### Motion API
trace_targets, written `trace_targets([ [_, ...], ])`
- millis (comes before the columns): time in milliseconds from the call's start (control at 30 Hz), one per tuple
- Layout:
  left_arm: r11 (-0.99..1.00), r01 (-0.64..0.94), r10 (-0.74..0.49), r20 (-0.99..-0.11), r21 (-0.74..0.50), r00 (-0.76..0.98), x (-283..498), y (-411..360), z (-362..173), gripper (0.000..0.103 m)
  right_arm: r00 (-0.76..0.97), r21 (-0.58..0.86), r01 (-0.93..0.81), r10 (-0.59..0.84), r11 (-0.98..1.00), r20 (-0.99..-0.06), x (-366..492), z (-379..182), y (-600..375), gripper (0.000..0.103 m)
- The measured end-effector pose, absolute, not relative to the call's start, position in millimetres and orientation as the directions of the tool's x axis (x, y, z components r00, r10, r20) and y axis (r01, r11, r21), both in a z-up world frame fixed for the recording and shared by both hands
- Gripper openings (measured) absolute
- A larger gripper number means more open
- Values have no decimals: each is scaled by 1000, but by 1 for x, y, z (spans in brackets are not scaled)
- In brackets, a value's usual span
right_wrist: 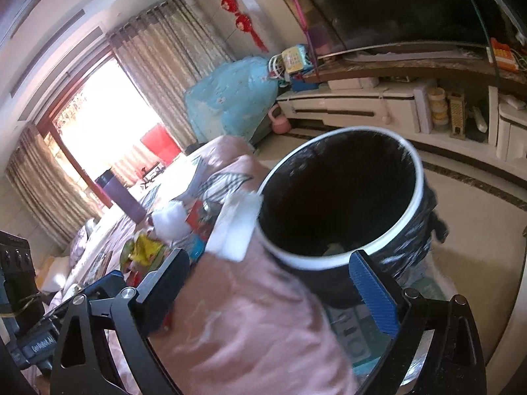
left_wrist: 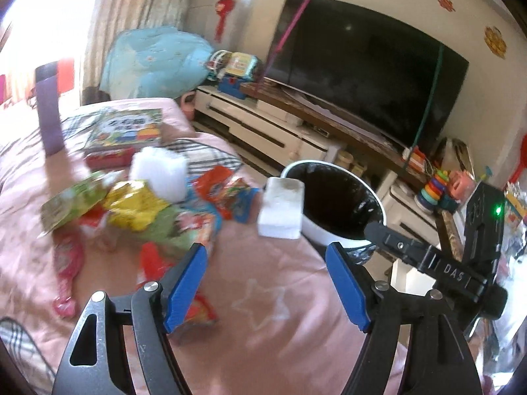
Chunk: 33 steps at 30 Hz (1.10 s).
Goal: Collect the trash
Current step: 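Grasp red snack bag with left tool while right tool grasps white sponge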
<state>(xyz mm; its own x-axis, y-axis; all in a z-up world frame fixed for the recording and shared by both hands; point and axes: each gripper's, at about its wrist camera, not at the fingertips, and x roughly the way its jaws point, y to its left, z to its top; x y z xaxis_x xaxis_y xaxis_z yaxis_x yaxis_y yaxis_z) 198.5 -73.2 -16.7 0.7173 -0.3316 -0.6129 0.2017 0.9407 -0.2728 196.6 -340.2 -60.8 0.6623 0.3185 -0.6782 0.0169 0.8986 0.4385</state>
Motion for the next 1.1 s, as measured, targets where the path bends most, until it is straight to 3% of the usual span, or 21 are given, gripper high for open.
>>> trace_targets([
  [333,953,117,-275,-636,-279,721,170,-28,-14,77,642,411,-35,335,911,-689,199,-64,-303,99],
  [800,941,67,-301,-733,-330,611,220,-14,-37,79,629,314,-74,288,947,-722,240,-78,-281,98],
  [900,946,72,-296,-746,-317,597,229,-18,-45,77,600,299,-77,284,951,-748,258,-88,-278,93],
  [933,945,76,-300,-747,-319,593,232,-19,-46,73,590,299,-77,285,951,-755,262,-92,-277,89],
  [1000,939,94,-322,-751,-330,577,238,-21,-51,56,570,295,-75,283,953,-772,270,-101,-274,79],
  [1067,935,109,-339,-761,-337,553,242,-25,-56,32,556,284,-70,274,956,-785,273,-108,-273,54],
  [1100,932,120,-350,-760,-343,547,243,-26,-57,30,562,271,-66,260,960,-785,271,-108,-273,52],
])
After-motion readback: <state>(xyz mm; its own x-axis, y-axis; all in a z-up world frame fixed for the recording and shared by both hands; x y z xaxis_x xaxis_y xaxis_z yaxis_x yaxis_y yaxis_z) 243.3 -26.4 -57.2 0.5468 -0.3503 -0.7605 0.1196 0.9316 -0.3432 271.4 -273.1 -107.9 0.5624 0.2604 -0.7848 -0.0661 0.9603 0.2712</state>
